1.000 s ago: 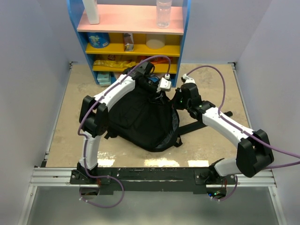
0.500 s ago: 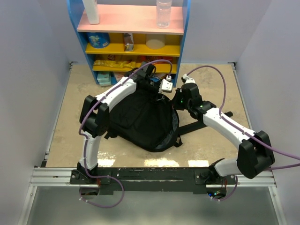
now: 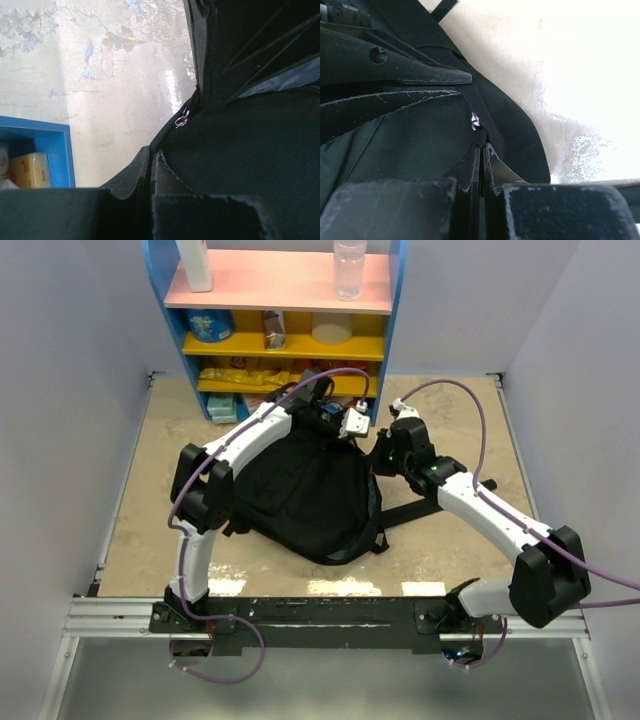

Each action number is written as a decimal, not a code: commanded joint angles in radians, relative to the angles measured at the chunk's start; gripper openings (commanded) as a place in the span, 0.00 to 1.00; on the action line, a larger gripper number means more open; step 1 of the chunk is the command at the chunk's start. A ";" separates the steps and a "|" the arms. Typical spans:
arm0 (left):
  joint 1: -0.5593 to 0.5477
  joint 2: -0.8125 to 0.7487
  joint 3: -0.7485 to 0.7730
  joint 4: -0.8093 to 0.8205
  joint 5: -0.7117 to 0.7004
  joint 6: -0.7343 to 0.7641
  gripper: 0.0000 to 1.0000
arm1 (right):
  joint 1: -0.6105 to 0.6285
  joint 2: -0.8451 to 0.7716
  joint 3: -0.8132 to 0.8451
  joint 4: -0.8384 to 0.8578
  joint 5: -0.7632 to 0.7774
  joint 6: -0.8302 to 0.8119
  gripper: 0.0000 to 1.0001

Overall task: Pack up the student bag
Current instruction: Zip the student bag at the center of the board.

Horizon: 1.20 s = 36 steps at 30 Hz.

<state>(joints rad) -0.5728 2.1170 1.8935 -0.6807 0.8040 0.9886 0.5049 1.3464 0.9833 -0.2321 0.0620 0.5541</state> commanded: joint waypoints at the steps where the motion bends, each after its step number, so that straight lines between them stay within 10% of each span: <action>1: -0.004 0.003 0.055 0.026 -0.002 0.003 0.00 | -0.017 -0.033 0.043 -0.048 0.045 -0.029 0.00; 12: -0.001 0.003 0.026 0.329 -0.254 -0.303 0.00 | -0.025 -0.211 -0.032 -0.197 0.078 -0.031 0.00; 32: 0.131 0.009 -0.073 0.285 -0.379 -0.346 0.00 | -0.025 -0.253 -0.081 -0.309 0.065 0.033 0.00; 36: 0.160 -0.009 -0.077 0.236 -0.322 -0.337 0.49 | -0.025 -0.228 -0.078 -0.296 0.081 0.030 0.00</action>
<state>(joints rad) -0.4961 2.1296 1.8324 -0.4297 0.5991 0.6197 0.4824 1.1252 0.8913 -0.4549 0.1310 0.5850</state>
